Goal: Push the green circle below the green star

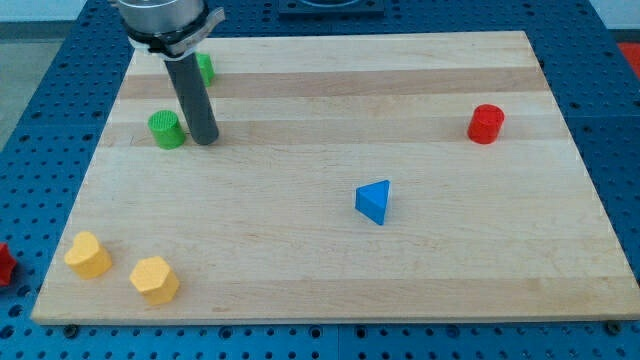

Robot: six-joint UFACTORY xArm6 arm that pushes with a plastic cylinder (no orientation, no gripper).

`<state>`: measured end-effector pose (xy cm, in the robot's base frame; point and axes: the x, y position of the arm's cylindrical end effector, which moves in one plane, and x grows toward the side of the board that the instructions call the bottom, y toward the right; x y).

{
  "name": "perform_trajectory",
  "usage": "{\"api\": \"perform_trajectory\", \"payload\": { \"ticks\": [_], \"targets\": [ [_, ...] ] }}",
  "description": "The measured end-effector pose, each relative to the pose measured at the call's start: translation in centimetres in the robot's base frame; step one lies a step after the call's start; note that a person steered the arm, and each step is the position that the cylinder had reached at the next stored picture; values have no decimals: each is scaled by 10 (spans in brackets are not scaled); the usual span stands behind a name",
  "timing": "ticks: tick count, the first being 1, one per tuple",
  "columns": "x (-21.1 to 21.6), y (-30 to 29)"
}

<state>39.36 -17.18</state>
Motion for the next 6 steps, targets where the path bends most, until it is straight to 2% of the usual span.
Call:
{"api": "perform_trajectory", "payload": {
  "ticks": [3,4,6],
  "targets": [
    [32,-14],
    [29,-48],
    [-32,-51]
  ]
}}
